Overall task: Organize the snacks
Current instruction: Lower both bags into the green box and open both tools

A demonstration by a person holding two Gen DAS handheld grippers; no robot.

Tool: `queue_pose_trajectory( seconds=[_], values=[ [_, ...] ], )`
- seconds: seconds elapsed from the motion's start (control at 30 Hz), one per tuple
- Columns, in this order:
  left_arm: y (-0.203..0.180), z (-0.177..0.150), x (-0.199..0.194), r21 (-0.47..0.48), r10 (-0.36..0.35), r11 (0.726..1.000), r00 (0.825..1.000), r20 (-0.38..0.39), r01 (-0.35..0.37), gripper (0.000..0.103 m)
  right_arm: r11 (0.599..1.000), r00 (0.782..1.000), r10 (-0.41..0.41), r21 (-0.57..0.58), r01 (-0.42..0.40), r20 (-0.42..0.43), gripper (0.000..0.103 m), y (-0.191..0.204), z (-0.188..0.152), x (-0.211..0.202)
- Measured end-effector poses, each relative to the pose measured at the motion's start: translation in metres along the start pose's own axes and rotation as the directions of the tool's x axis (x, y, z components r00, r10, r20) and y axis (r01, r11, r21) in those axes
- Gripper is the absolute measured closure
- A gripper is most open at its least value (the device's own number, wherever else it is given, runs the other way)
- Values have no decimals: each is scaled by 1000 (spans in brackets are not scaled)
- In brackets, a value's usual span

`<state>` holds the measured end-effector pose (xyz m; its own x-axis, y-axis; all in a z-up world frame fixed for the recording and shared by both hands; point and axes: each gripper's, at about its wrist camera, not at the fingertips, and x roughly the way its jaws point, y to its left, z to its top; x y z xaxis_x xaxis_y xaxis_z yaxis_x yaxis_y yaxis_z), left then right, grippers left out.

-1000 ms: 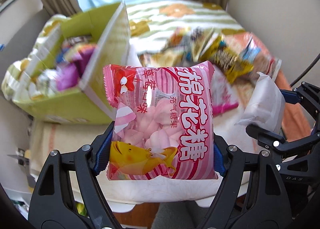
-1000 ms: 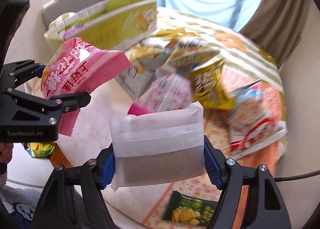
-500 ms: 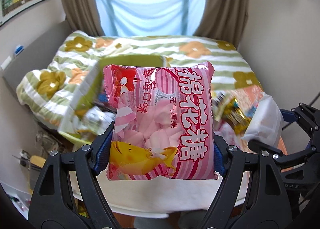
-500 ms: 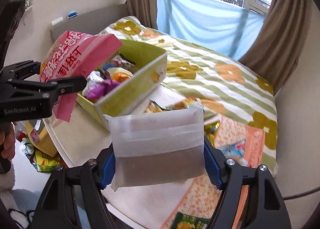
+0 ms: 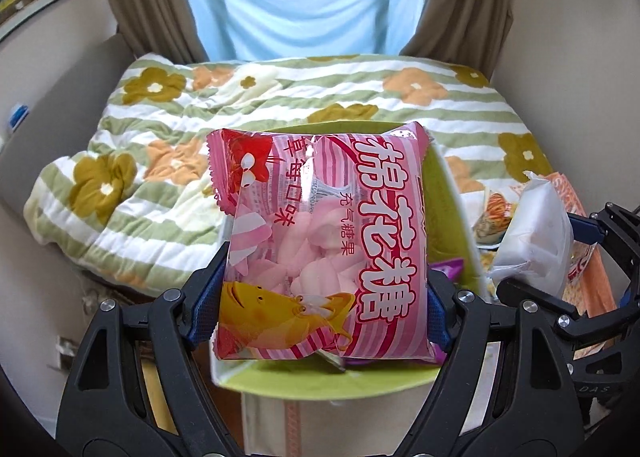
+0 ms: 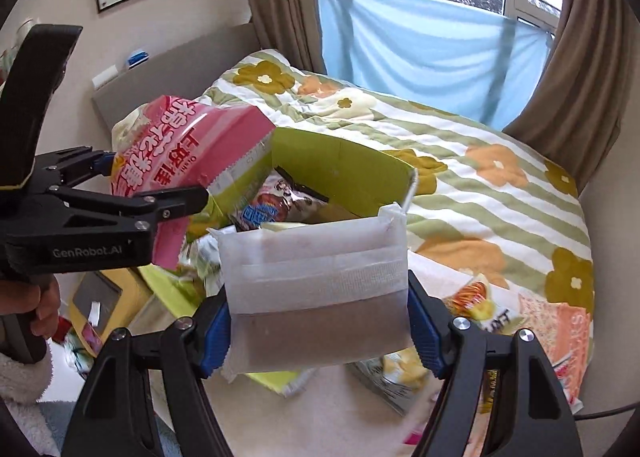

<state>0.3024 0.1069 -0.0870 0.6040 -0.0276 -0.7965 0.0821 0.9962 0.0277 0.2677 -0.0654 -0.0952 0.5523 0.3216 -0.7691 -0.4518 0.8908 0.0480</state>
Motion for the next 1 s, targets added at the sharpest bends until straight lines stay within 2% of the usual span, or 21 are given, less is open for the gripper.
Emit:
queue_pose_trajectory(
  seconds=[0.17,0.33,0.43,0.47,0.6,0.7,1.0],
  values=[
    [24,20,40,54,-68,996,996,-60,71,25,996,998,-53,74,55,-37,32,17,23,30],
    [31,27,72,73,-113,990,988,-108,121,22,985,992,-88,138,99,-85,32,24,30,52],
    [32,30,82,72,-151,985,983,-104,159,7,984,988,-100,132,116,-116,32,26,31,64],
    [34,32,86,77,-146,985,984,-103,154,0,985,987,-105,124,120,-123,32,26,31,67],
    [38,30,93,73,-86,993,989,-117,95,0,988,984,-113,93,127,-141,32,25,32,83],
    [40,24,93,32,-112,993,986,-126,117,0,992,985,-82,85,96,-152,32,22,29,89],
    [26,25,108,53,-101,992,981,-168,111,0,995,983,-55,70,68,-176,32,16,21,99]
  ],
)
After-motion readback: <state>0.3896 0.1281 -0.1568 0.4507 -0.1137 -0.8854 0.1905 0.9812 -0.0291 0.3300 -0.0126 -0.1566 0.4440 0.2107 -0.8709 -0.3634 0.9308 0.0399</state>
